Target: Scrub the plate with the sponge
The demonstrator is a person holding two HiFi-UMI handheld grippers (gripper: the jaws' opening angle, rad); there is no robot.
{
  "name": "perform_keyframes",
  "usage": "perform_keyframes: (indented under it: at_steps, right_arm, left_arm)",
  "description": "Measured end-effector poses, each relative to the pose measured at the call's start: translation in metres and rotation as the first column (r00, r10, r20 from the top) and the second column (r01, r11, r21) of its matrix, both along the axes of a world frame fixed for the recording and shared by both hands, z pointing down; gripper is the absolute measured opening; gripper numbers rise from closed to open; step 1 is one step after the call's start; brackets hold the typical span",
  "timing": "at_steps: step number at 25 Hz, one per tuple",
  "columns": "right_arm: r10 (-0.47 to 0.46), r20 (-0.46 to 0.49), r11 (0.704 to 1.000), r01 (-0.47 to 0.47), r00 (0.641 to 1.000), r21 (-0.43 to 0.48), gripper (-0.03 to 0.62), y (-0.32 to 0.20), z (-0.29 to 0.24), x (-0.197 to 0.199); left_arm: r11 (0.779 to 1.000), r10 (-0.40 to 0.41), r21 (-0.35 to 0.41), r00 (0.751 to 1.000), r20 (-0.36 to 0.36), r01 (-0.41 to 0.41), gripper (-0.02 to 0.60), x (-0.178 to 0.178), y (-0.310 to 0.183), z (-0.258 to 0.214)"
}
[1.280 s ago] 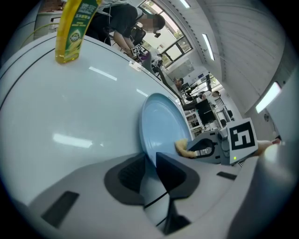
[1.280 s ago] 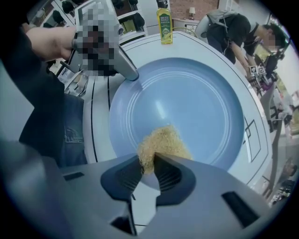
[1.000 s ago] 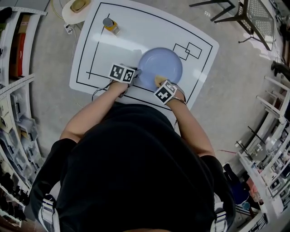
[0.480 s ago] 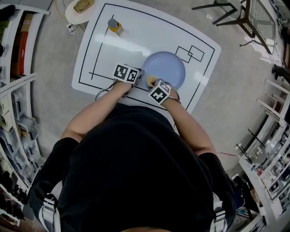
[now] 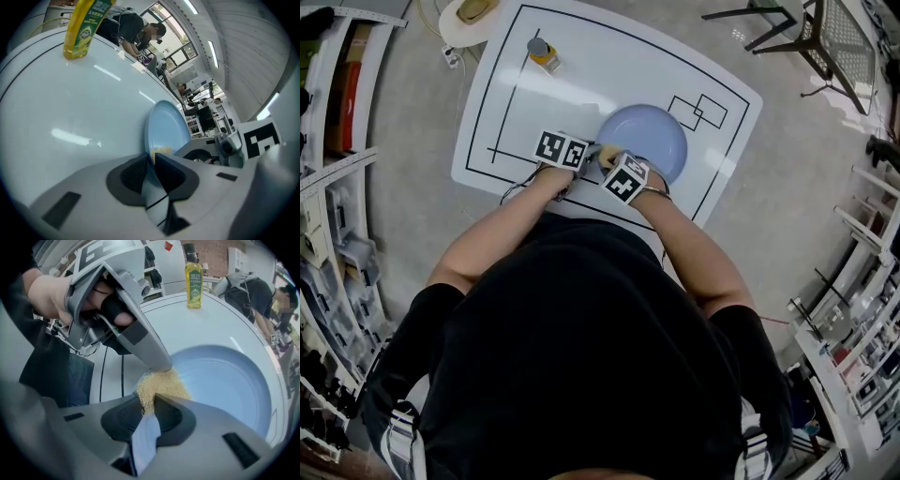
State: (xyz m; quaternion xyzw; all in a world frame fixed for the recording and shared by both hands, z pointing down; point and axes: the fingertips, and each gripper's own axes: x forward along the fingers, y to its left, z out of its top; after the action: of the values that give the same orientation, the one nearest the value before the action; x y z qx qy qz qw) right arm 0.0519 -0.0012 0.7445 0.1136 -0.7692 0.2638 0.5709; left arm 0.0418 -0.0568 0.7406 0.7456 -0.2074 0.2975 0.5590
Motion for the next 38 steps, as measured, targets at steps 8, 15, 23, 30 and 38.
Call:
perform_keyframes:
  at_steps: [8, 15, 23, 30, 38]
  right_arm:
    - [-0.026, -0.021, 0.998, 0.027, 0.999, 0.055, 0.064, -0.010, -0.002, 0.004]
    - [-0.026, -0.031, 0.996, 0.029, 0.999, 0.083, 0.063, -0.021, -0.002, 0.009]
    - [-0.010, -0.036, 0.993, 0.014, 0.999, 0.113, 0.060, -0.039, -0.004, 0.013]
    - [0.019, -0.040, 0.991, -0.014, 0.999, 0.136, 0.060, -0.059, -0.003, 0.017]
    - [0.024, -0.043, 0.989, -0.018, 0.999, 0.145, 0.061, -0.062, -0.002, 0.018]
  left_arm:
    - [0.998, -0.052, -0.033, 0.998, -0.044, 0.050, 0.058, -0.005, -0.005, -0.003]
    - [0.995, -0.094, -0.036, 0.993, -0.073, 0.092, 0.061, -0.006, -0.007, -0.006]
    - [0.991, -0.131, -0.043, 0.987, -0.093, 0.128, 0.074, -0.008, -0.008, -0.010]
    - [0.994, -0.101, -0.052, 0.991, -0.087, 0.097, 0.080, -0.004, 0.003, -0.007]
    - [0.996, -0.076, -0.061, 0.994, -0.075, 0.072, 0.080, -0.001, 0.011, -0.002]
